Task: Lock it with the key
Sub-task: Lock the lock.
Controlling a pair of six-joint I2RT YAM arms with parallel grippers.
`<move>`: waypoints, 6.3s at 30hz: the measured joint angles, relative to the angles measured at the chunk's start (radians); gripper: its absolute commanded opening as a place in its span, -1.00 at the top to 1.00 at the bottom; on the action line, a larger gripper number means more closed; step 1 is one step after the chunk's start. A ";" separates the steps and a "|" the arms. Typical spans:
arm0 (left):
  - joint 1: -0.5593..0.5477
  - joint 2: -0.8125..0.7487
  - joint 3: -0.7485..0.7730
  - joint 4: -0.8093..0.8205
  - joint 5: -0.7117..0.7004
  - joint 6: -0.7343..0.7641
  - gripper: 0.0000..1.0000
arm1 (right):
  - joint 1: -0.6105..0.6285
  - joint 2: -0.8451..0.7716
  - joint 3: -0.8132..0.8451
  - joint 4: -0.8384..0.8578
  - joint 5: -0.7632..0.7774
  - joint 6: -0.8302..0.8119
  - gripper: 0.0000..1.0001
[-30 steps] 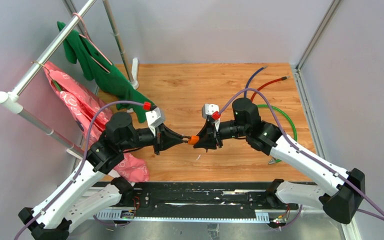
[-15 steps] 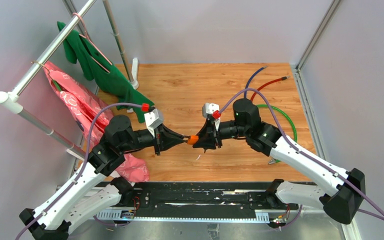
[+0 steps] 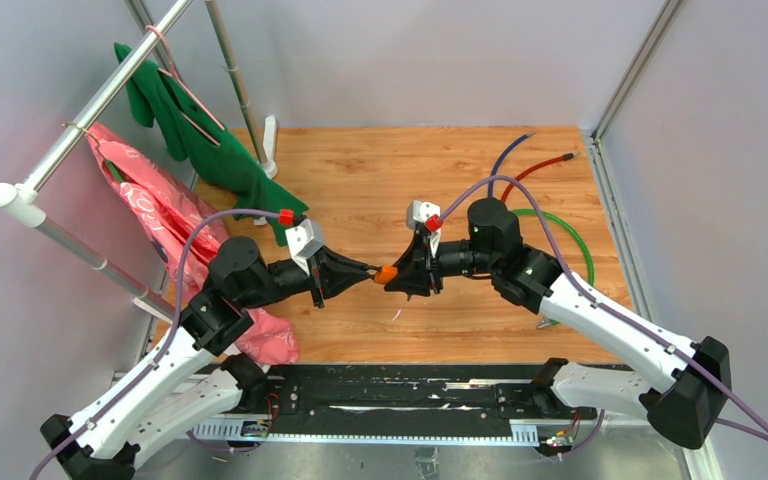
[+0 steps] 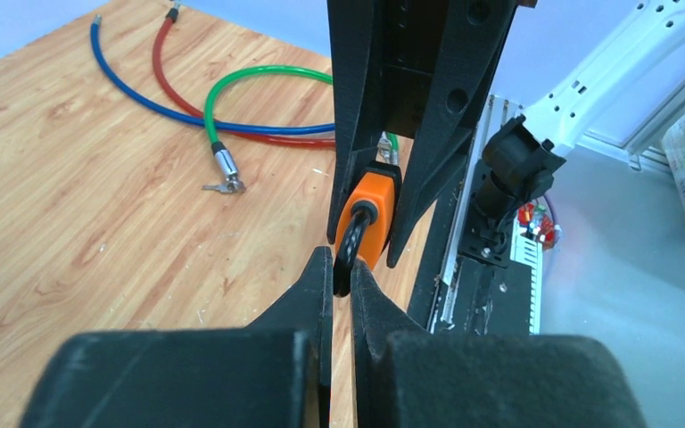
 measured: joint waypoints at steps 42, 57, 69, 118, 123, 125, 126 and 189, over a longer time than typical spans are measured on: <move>-0.085 0.007 -0.201 0.241 -0.129 0.054 1.00 | 0.023 -0.004 -0.068 -0.028 0.175 0.012 1.00; -0.136 0.011 -0.278 0.316 -0.172 -0.007 1.00 | 0.023 0.005 -0.087 -0.082 0.174 0.019 1.00; -0.122 -0.005 -0.132 0.049 -0.100 0.154 1.00 | 0.025 0.022 -0.082 -0.057 0.066 -0.094 1.00; -0.109 -0.089 0.114 -0.466 -0.183 0.511 -0.67 | 0.053 0.119 -0.243 0.465 0.130 -0.109 1.00; -0.109 -0.163 0.127 -0.409 -0.204 0.443 -0.42 | 0.048 0.024 -0.220 0.403 0.082 -0.136 1.00; -0.109 -0.148 0.130 -0.376 -0.198 0.395 -0.38 | 0.048 0.000 -0.206 0.386 0.063 -0.140 1.00; -0.109 -0.137 0.130 -0.360 -0.190 0.374 -0.38 | 0.048 -0.007 -0.198 0.381 0.059 -0.141 1.00; -0.137 -0.014 0.128 -0.311 -0.170 0.391 1.00 | 0.066 0.052 0.088 -0.048 0.035 -0.226 0.04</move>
